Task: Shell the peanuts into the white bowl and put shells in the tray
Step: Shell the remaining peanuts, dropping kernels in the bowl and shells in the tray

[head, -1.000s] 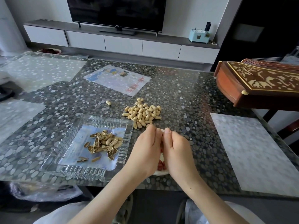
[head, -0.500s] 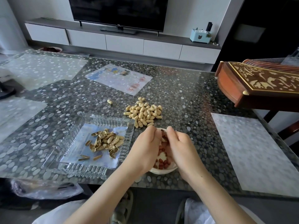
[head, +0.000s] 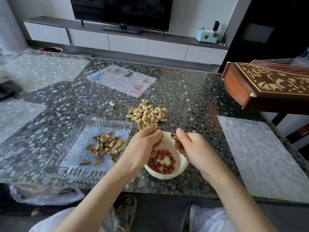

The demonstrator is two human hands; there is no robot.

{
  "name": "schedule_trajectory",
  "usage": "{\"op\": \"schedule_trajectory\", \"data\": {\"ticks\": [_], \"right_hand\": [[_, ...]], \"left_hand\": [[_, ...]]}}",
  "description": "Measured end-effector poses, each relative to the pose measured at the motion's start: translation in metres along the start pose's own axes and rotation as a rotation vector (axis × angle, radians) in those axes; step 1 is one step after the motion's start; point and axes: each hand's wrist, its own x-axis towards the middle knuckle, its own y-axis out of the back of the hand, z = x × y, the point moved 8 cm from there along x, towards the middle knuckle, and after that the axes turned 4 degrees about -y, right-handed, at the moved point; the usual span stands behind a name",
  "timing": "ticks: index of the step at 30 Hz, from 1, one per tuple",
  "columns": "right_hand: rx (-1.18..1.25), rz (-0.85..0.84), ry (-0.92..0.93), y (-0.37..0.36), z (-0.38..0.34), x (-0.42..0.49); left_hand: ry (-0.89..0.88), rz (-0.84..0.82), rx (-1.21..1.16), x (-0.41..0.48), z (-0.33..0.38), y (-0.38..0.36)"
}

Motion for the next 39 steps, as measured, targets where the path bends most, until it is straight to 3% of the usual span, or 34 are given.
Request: {"op": "schedule_trajectory", "data": {"ticks": [2,4,7,10,13,15,18,23,27,32,35,39], "right_hand": [[-0.307,0.104,0.169,0.006,-0.01,-0.003],[-0.415,0.145,0.248,0.006,-0.015,-0.006],[-0.396,0.185,0.305,0.007,-0.015,-0.003],[-0.258,0.216,0.322,0.012,-0.013,0.002],[-0.092,0.171,0.3,0.005,-0.019,0.002],[-0.039,0.129,0.342,-0.008,-0.03,-0.001],[-0.081,0.032,0.431,-0.039,-0.053,-0.003],[-0.225,-0.121,0.48,-0.094,-0.077,0.006],[-0.397,-0.151,0.461,-0.104,-0.083,0.019],[-0.553,0.155,0.232,-0.048,-0.07,0.08],[-0.685,0.072,0.108,-0.04,-0.048,0.116],[-0.803,-0.09,0.115,-0.05,-0.036,0.132]], "left_hand": [[-0.103,0.067,0.301,0.002,0.008,0.01],[-0.171,0.122,0.509,0.003,0.014,0.017],[-0.204,0.159,0.622,0.006,0.014,0.026],[-0.165,0.186,0.561,0.01,0.01,0.041],[-0.102,0.283,0.5,0.012,0.007,0.071],[-0.047,0.377,0.58,0.012,0.004,0.097],[0.064,0.456,0.72,0.01,-0.004,0.133],[0.162,0.412,0.92,0.013,-0.015,0.15],[0.206,0.372,1.01,0.016,-0.02,0.153],[0.167,0.402,0.963,0.018,-0.015,0.155],[0.096,0.445,0.928,0.017,-0.008,0.154],[0.021,0.474,0.895,0.017,0.0,0.148]]}}
